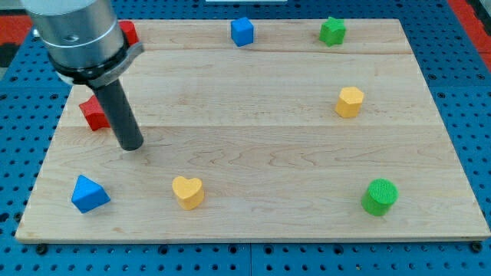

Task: Push the yellow hexagon vertically top of the green circle

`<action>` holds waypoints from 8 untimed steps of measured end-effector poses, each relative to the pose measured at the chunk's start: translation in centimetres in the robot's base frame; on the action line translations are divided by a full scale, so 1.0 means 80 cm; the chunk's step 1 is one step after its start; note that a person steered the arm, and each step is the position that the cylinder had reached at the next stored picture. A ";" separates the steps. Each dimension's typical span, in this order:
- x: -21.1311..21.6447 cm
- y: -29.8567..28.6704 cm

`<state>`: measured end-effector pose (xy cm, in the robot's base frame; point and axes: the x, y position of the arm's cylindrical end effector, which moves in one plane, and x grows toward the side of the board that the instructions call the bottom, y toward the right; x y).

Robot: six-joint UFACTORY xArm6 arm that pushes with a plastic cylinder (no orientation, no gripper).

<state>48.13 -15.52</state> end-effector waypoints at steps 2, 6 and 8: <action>0.037 0.142; -0.076 0.269; -0.123 0.372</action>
<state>38.28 14.26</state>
